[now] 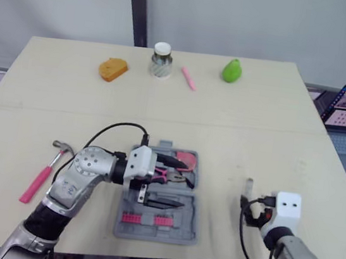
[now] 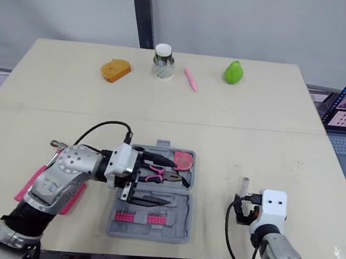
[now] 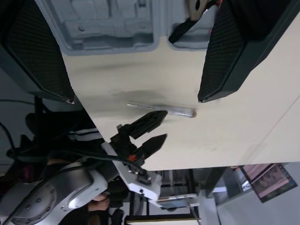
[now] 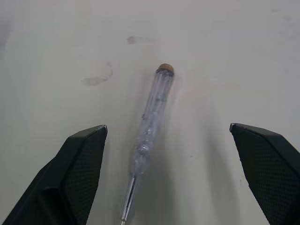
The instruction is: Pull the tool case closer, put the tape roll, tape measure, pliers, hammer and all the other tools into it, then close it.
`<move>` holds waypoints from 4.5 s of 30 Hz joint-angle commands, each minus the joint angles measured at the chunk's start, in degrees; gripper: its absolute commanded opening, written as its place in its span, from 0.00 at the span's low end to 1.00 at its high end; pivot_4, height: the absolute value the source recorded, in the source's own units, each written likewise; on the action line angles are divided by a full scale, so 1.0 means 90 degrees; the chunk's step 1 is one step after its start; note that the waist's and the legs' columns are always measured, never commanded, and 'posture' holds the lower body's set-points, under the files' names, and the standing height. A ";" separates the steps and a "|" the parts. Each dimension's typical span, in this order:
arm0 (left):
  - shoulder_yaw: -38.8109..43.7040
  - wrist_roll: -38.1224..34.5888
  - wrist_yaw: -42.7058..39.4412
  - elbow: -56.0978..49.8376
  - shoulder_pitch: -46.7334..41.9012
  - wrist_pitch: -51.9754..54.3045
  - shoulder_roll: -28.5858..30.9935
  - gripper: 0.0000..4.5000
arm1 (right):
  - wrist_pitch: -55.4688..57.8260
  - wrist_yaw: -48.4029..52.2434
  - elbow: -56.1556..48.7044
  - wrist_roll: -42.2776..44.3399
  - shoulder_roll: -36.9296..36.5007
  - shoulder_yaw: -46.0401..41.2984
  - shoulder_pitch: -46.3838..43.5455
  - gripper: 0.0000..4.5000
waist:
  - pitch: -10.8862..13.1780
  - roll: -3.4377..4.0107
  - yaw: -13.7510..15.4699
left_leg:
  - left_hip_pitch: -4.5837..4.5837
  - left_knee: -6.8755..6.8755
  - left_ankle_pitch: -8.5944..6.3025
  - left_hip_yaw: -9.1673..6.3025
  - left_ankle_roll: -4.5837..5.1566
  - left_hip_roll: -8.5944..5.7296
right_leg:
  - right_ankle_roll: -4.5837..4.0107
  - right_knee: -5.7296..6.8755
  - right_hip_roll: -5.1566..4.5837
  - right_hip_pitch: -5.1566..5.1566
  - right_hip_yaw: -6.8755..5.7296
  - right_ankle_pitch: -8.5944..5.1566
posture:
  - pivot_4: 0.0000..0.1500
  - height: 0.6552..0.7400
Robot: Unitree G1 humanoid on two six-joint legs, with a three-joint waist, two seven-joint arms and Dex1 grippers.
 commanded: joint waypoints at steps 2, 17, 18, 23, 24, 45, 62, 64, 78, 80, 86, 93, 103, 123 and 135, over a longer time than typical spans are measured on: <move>-0.0039 0.0055 -0.0019 0.0089 -0.0067 -0.0206 -0.0105 1.00 | -0.0324 -0.0107 0.0068 -0.0192 0.0195 0.0202 0.0050 0.99 | -0.0003 0.0004 0.0006 | 0.0000 0.0002 0.0002 -0.0003 0.0003 0.0000 | -0.0001 0.0001 0.0000 0.0002 0.0000 0.0003 | 1.00 1.00; 0.0067 0.0111 0.0263 0.0150 -0.0109 -0.0240 -0.0190 1.00 | -0.1168 -0.0234 0.0870 -0.0562 0.0723 0.0321 0.0003 0.99 | -0.0003 0.0005 -0.0001 | 0.0000 0.0003 0.0002 -0.0007 0.0005 0.0000 | -0.0001 0.0001 0.0000 0.0004 0.0001 0.0004 | 1.00 1.00; 0.0066 0.0113 0.0272 0.0149 -0.0105 -0.0244 -0.0190 1.00 | -0.1263 -0.0207 0.0921 -0.0575 0.0733 0.0331 0.0042 0.99 | -0.0003 0.0005 0.0000 | 0.0000 0.0003 0.0002 -0.0007 0.0005 0.0000 | -0.0001 0.0001 0.0000 0.0005 0.0001 0.0004 | 1.00 1.00; 0.0044 0.0120 0.0301 0.0166 -0.0076 -0.0282 -0.0194 1.00 | -0.1884 -0.0122 0.1335 -0.0669 0.0749 0.0404 0.0195 0.99 | -0.0003 0.0005 0.0000 | 0.0000 0.0002 0.0002 -0.0008 0.0005 0.0000 | -0.0001 0.0000 0.0000 0.0006 0.0000 0.0004 | 1.00 1.00; 0.0042 0.0122 0.0305 0.0167 -0.0070 -0.0286 -0.0194 1.00 | -0.1978 -0.0136 0.1411 -0.0664 0.0765 0.0395 0.0212 0.99 | -0.0003 0.0005 0.0000 | 0.0000 0.0002 0.0002 -0.0008 0.0005 0.0000 | -0.0001 0.0000 0.0000 0.0007 0.0000 0.0004 | 1.00 1.00; 0.0035 0.0168 0.0321 0.0264 -0.0011 -0.0385 -0.0201 1.00 | -0.2166 -0.0121 0.1546 -0.0480 0.0805 0.0259 0.0132 0.01 | -0.0004 0.0005 0.0001 | 0.0003 0.0004 0.0002 -0.0012 0.0005 0.0000 | -0.0001 -0.0002 0.0000 0.0012 -0.0001 0.0004 | 1.00 1.00; 0.2328 -0.0055 0.0876 -0.0786 0.3090 -0.0738 0.0950 1.00 | 0.1522 0.4354 -0.0853 0.1700 -0.3920 0.1967 -0.3422 0.01 | 0.0005 0.0016 -0.0144 | -0.0005 -0.0004 -0.0003 -0.0012 0.0011 0.0018 | -0.0003 -0.0014 0.0007 -0.0006 -0.0006 0.0014 | 1.00 1.00; 0.2742 -0.0173 0.0956 -0.1048 0.3658 -0.0782 0.0932 1.00 | 0.1856 0.4478 -0.0783 0.1788 -0.3870 0.2397 -0.4180 0.01 | 0.0005 0.0015 -0.0147 | -0.0010 -0.0001 -0.0010 -0.0018 0.0023 0.0015 | -0.0005 -0.0022 0.0000 -0.0006 -0.0006 0.0015 | 1.00 1.00; 0.3786 -0.0631 0.0894 -0.1868 0.6097 -0.1200 0.0661 1.00 | 0.3788 0.4205 -0.0483 0.1256 -0.2403 0.5360 -0.7193 0.01 | -0.0001 0.0006 -0.0167 | -0.0081 0.0030 -0.0010 -0.0013 0.0021 0.0021 | -0.0026 -0.0017 -0.0010 -0.0068 -0.0030 0.0040 | 1.00 1.00; 0.3799 -0.0642 0.0921 -0.1983 0.6217 -0.1199 0.0609 1.00 | 0.3874 0.4061 -0.0446 0.1202 -0.2167 0.5550 -0.7211 0.01 | -0.0001 0.0006 -0.0172 | -0.0081 0.0030 -0.0011 -0.0012 0.0023 0.0021 | -0.0026 -0.0020 -0.0010 -0.0068 -0.0030 0.0040 | 1.00 1.00; 0.3891 -0.0705 0.0961 -0.2128 0.6494 -0.1206 0.0516 1.00 | 0.3643 0.3815 -0.0022 0.0833 -0.1815 0.6052 -0.7248 0.01 | -0.0002 0.0005 -0.0189 | -0.0083 0.0030 -0.0011 0.0011 0.0021 0.0025 | -0.0026 -0.0018 -0.0007 -0.0076 -0.0032 0.0041 | 1.00 1.00; 0.3890 -0.0718 0.1100 -0.2229 0.6501 -0.1083 0.0519 1.00 | 0.3003 0.3802 0.0724 0.0288 -0.1597 0.6423 -0.7237 0.01 | -0.0003 0.0003 -0.0185 | -0.0083 0.0029 -0.0010 0.0018 0.0020 0.0029 | -0.0026 -0.0017 -0.0004 -0.0081 -0.0032 0.0041 | 1.00 1.00; 0.3894 -0.0709 0.1225 -0.2321 0.6372 -0.0882 0.0548 1.00 | 0.2716 0.3838 0.1091 -0.0080 -0.1262 0.6521 -0.7073 0.01 | -0.0003 0.0002 -0.0192 | -0.0083 0.0028 -0.0010 0.0038 0.0019 0.0039 | -0.0029 -0.0010 -0.0002 -0.0097 -0.0033 0.0043 | 1.00 1.00; 0.3999 -0.0692 0.1336 -0.2372 0.6354 -0.0737 0.0571 1.00 | 0.2559 0.3883 0.1259 -0.0343 -0.0853 0.6540 -0.6933 0.01 | -0.0006 -0.0002 -0.0199 | -0.0087 0.0028 -0.0011 0.0086 0.0008 0.0056 | -0.0038 0.0035 -0.0002 -0.0154 -0.0033 0.0047 | 1.00 1.00; 0.4033 -0.0708 0.1328 -0.2389 0.6353 -0.0709 0.0565 1.00 | 0.2540 0.3929 0.1303 -0.0393 -0.0732 0.6566 -0.6893 0.01 | -0.0006 -0.0002 -0.0200 | -0.0087 0.0028 -0.0011 0.0087 0.0008 0.0056 | -0.0038 0.0035 -0.0002 -0.0156 -0.0033 0.0048 | 1.00 1.00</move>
